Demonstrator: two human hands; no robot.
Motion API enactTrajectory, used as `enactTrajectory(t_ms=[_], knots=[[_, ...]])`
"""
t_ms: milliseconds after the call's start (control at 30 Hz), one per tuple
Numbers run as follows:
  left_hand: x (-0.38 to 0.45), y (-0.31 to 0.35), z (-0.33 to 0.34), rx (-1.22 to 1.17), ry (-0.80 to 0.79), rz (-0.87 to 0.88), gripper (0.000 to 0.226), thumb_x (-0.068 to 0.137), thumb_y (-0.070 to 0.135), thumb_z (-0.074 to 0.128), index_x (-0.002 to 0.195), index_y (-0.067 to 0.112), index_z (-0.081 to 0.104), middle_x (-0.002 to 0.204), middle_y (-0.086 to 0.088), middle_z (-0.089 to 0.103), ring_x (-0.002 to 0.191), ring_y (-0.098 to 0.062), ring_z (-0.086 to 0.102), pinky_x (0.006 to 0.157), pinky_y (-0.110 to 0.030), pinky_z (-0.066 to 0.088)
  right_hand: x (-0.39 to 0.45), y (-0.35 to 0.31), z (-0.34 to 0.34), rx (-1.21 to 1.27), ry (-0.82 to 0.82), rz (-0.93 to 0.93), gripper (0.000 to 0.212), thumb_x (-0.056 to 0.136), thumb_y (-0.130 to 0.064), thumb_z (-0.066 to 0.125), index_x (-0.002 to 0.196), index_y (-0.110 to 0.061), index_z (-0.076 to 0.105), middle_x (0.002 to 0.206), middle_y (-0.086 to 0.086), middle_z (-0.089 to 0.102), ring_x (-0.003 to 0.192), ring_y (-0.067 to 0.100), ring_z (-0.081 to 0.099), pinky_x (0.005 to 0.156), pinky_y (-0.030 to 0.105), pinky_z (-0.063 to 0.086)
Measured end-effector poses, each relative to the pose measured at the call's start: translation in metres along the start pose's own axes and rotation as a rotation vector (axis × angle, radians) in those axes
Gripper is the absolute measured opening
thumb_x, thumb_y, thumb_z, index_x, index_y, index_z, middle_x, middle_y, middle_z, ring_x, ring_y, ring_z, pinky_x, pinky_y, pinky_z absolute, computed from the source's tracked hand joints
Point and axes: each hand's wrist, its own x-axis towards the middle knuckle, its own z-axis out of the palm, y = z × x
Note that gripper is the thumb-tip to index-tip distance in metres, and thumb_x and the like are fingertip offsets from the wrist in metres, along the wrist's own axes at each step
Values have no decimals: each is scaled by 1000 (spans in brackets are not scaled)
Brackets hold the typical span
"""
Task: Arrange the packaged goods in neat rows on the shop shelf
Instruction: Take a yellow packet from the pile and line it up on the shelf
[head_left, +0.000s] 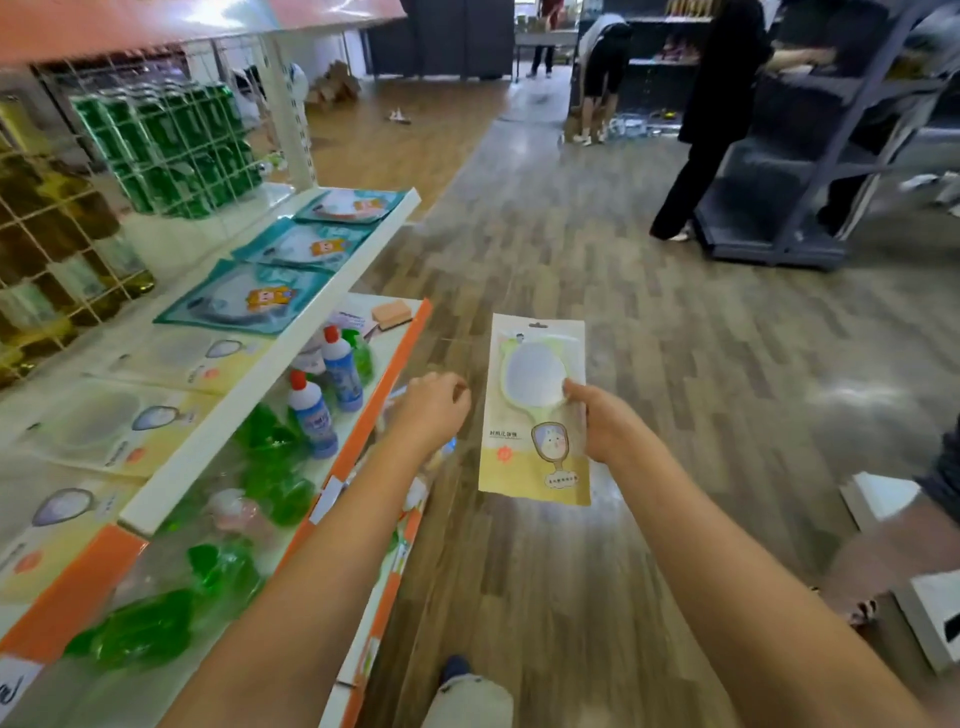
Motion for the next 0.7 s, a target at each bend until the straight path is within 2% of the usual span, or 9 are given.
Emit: enactTrajectory(t_ms=[133, 233, 367, 467, 500, 700], knots=[[49, 7, -5, 35, -33, 47, 34, 96, 29, 42, 120, 16, 62, 122, -8, 62, 114, -29, 54, 93, -42, 46, 36, -21, 6, 10, 11, -2, 37, 96, -19, 52, 127, 2, 52, 110, 18, 64, 83, 30, 65, 59, 35, 53], [93, 12, -14, 61, -4, 58, 34, 97, 30, 41, 121, 17, 61, 124, -9, 60, 115, -31, 53, 91, -40, 47, 67, -50, 15, -24, 27, -29, 36, 95, -19, 53, 126, 1, 52, 112, 18, 63, 82, 29, 64, 63, 37, 52], [140, 11, -28, 77, 42, 79, 35, 97, 30, 42, 123, 17, 61, 125, -10, 60, 114, -32, 53, 89, -39, 45, 99, -88, 38, -35, -8, -64, 30, 97, -20, 50, 119, 0, 54, 102, 14, 65, 81, 27, 65, 60, 35, 55], [164, 1, -36, 96, 61, 61, 36, 97, 32, 42, 126, 19, 59, 128, -10, 57, 118, -32, 50, 92, -39, 43, 127, -103, 55, -92, 9, -95, 41, 95, -21, 54, 131, 0, 49, 125, 19, 60, 104, 33, 61, 90, 47, 51], [170, -5, -39, 102, 68, 54, 36, 97, 32, 42, 126, 19, 59, 128, -10, 56, 118, -31, 49, 91, -39, 43, 136, -106, 61, -108, 3, -95, 41, 95, -21, 53, 131, -1, 49, 126, 19, 60, 105, 34, 61, 94, 49, 48], [193, -41, -48, 87, 116, -13, 34, 96, 34, 42, 119, 19, 62, 122, -9, 58, 112, -30, 53, 92, -43, 46, 179, -105, 104, -133, -94, -34, 38, 97, -18, 50, 129, 1, 49, 98, 15, 64, 81, 30, 63, 72, 42, 52]])
